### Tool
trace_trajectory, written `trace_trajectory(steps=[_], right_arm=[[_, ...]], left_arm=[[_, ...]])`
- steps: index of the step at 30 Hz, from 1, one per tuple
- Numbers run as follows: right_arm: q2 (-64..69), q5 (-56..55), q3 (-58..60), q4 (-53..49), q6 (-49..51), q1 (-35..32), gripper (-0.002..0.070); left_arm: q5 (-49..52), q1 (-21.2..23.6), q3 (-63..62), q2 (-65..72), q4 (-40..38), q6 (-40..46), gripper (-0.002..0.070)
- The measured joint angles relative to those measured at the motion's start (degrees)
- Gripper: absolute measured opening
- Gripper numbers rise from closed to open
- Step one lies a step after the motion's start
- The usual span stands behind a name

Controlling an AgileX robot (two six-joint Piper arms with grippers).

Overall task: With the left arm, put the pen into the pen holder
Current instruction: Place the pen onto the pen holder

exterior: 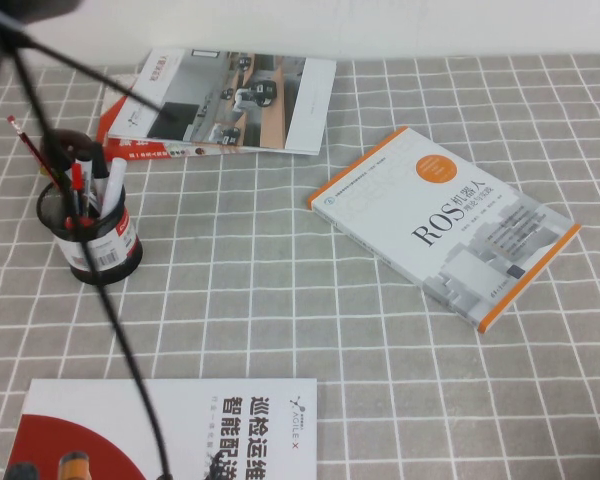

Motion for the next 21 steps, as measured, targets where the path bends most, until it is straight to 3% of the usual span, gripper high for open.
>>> trace_trajectory(steps=[4, 10, 21], right_arm=[[0.0, 0.0, 0.0, 0.0, 0.0, 0.0, -0.0015], [0.0, 0.0, 0.0, 0.0, 0.0, 0.0, -0.0015], [0.0, 0.0, 0.0, 0.0, 0.0, 0.0, -0.0015]], left_arm=[[-3.5, -0.1, 7.9, -4.9, 2.5, -1.5, 0.0050], [-17.1, -0.1, 29.9, -16.9, 7.1, -8.0, 0.0050], [-44.7, 2.3, 72.4, -41.6, 23.6, -32.5, 0.0050]])
